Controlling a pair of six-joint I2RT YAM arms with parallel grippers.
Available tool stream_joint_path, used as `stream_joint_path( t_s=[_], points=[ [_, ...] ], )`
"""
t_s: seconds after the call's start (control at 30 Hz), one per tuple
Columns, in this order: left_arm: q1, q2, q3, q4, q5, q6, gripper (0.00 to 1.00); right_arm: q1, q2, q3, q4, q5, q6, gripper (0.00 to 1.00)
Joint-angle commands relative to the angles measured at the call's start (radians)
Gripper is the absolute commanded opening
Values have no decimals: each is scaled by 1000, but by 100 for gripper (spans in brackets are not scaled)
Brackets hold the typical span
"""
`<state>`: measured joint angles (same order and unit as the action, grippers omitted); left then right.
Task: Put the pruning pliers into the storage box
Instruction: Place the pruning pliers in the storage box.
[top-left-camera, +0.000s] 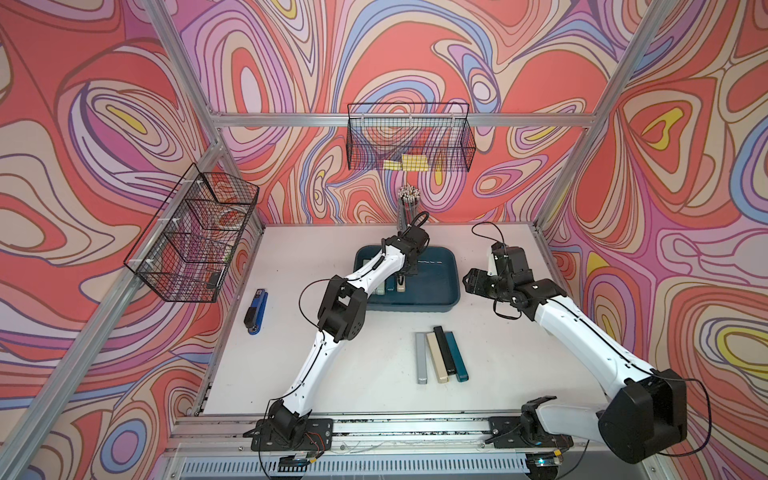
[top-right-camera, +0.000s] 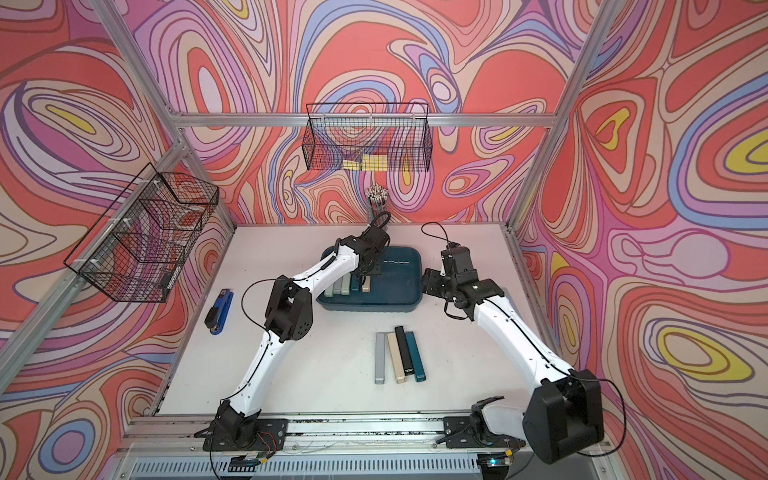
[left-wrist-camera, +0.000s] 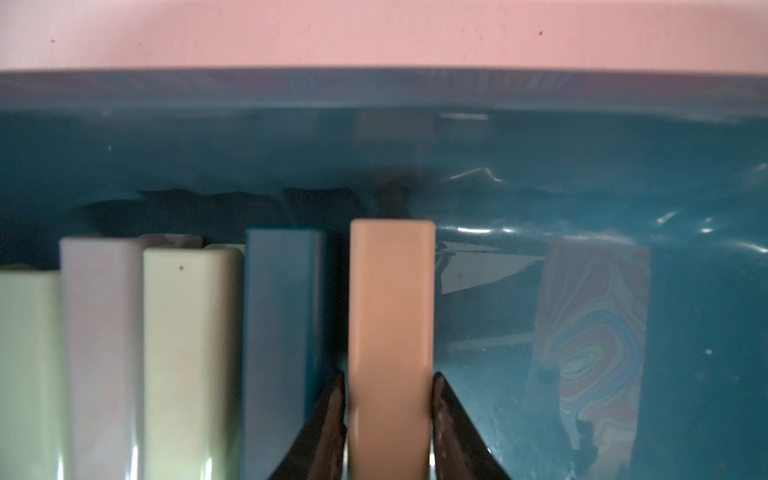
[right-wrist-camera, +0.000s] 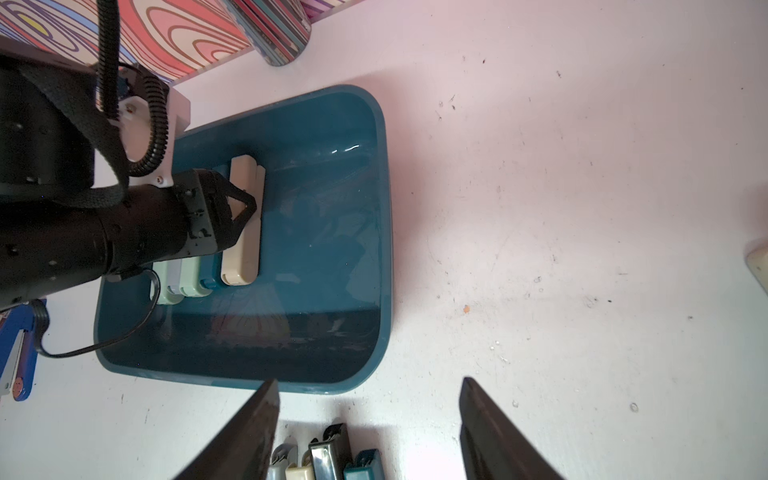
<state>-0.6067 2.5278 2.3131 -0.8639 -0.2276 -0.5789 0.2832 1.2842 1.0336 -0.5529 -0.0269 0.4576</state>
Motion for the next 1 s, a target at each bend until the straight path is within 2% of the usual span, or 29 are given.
stream_joint_path(
  t_s=[0.0,0.2,0.37,0.6,0.7,0.97],
  points=[
    [8,20,-13,17,10,-16,36,7,1,-7,15,-8,-1,70],
    [8,7,-10,8,-10,-15,36,7,-3,-10,11,-2,-3,70],
    [8,-56,-10,-13,-25,2,37,7,-12,9,-9,-2,-5,70],
    [10,-176,-17,-71,-14,34,39,7,-29,51,-156,28,-3,69],
    [9,-272,-109,-49,33,25,39,24,-34,43,-205,-9,3,69],
    [7,-560,-433,38,70,39,46,180,-22,-61,-262,55,107,66]
  ],
)
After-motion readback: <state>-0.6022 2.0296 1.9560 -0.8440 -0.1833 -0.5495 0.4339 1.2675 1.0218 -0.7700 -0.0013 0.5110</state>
